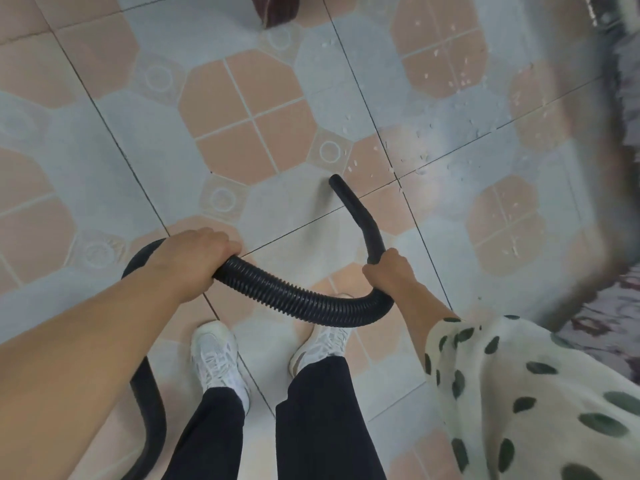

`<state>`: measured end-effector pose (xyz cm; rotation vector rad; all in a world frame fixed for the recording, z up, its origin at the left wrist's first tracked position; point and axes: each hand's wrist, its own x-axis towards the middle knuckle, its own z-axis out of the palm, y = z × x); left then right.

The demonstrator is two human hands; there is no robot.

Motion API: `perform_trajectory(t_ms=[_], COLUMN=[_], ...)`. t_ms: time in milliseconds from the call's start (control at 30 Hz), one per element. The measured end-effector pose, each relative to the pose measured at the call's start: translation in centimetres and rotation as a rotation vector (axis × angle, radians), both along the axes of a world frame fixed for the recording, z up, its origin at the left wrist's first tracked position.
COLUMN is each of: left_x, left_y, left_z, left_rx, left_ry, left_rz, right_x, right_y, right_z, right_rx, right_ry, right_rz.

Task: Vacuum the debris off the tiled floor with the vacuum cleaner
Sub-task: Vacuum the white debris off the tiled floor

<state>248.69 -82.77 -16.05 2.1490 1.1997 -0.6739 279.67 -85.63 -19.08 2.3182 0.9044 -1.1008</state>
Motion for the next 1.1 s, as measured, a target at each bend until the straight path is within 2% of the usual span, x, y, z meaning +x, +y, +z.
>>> perform_trajectory(t_ms=[133, 300, 533, 867, 1033, 1100], left_x=[2.8, 5.7, 7.8, 11.3, 13.2, 14.0], left_y=[1.5, 2.7, 2.9, 2.8, 2.4, 2.0], left_z=[-0.3, -0.5, -0.2, -1.0, -1.4, -1.6], left_rx=[0.031, 0.030, 0.025, 0.065, 0.052, 0.042], left_ry=[0.027, 0.060, 0.078, 0.066, 0.091, 0.094], left_rz=[-0.057, -0.102, -0.085, -0.196, -0.252, -0.260], right_x=[3.0, 5.4, 7.6, 11.1, 12.2, 13.1], right_y=[0.0, 0.5, 0.3, -2.3, -3.5, -4.1], right_z=[-0.3, -0.7, -1.4, -2.0, -2.2, -2.2], right_rx=[0.113, 0.227, 0.172, 0.271, 0.364, 0.396], right_ry=[0.010, 0.069, 0.057, 0.195, 0.071, 0.029], right_rz=[-0.231, -0.132, -0.327, -0.598, -0.405, -0.392])
